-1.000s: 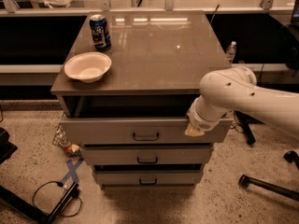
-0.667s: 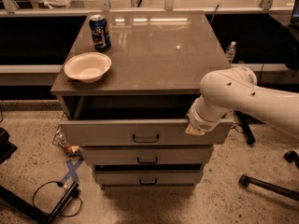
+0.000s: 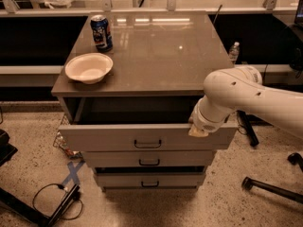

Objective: Open top drawer

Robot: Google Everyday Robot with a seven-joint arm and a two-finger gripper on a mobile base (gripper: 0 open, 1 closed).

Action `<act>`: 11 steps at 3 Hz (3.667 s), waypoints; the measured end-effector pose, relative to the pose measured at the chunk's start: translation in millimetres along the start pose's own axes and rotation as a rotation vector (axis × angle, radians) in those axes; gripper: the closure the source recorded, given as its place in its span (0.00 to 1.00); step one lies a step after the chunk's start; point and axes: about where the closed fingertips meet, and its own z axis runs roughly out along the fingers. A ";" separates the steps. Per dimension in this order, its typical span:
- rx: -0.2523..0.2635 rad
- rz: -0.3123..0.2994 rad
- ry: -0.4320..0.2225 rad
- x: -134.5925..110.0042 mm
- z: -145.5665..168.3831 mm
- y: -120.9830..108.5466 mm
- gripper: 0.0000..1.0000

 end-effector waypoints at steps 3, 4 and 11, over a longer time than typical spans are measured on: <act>-0.011 0.006 -0.015 4.2 -14.7 19.7 1.00; -0.012 0.006 -0.017 4.1 -15.8 21.4 1.00; -0.008 -0.092 0.046 18.1 -93.6 17.1 1.00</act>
Offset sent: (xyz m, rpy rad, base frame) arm -0.4855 -0.1013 0.1640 0.2820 0.1565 -0.1176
